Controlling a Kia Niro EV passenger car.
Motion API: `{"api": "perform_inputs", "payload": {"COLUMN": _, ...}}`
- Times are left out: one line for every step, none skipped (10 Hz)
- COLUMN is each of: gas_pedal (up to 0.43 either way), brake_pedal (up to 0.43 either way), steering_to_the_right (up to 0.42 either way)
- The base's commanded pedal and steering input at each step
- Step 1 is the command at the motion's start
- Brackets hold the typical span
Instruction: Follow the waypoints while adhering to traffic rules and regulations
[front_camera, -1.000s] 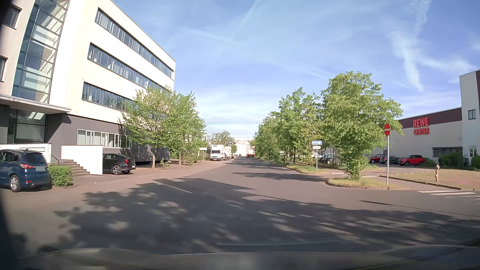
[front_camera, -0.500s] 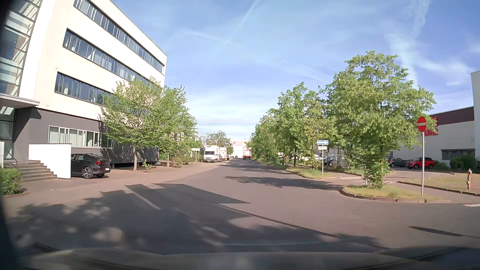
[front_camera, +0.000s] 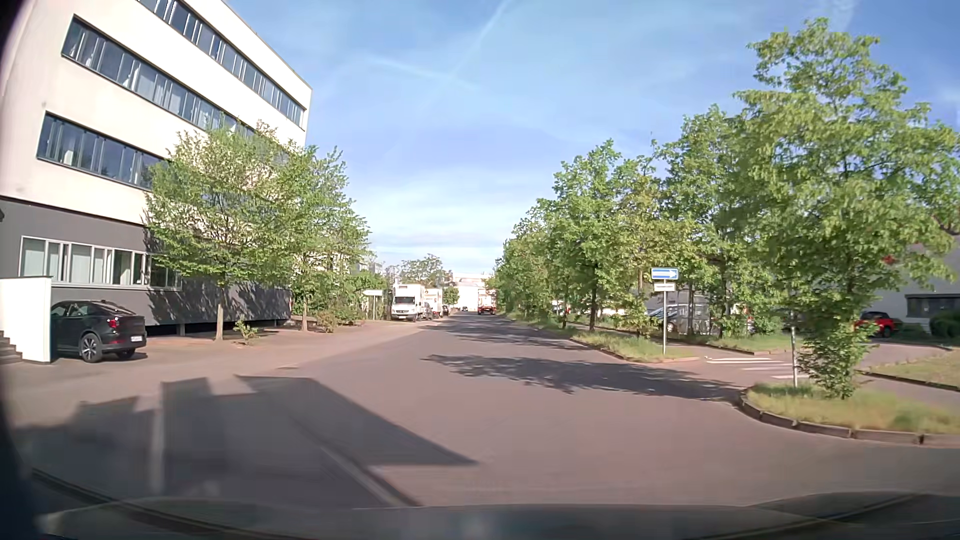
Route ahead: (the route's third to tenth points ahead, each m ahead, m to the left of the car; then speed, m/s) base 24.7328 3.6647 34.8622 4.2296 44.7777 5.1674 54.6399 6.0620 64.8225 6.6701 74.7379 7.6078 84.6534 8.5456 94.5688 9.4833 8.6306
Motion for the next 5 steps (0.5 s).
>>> {"api": "perform_inputs", "payload": {"gas_pedal": 0.240, "brake_pedal": 0.000, "steering_to_the_right": 0.003}}
{"api": "perform_inputs", "payload": {"gas_pedal": 0.228, "brake_pedal": 0.000, "steering_to_the_right": 0.001}}
{"api": "perform_inputs", "payload": {"gas_pedal": 0.209, "brake_pedal": 0.000, "steering_to_the_right": 0.000}}
{"api": "perform_inputs", "payload": {"gas_pedal": 0.197, "brake_pedal": 0.000, "steering_to_the_right": 0.000}}
{"api": "perform_inputs", "payload": {"gas_pedal": 0.177, "brake_pedal": 0.000, "steering_to_the_right": -0.001}}
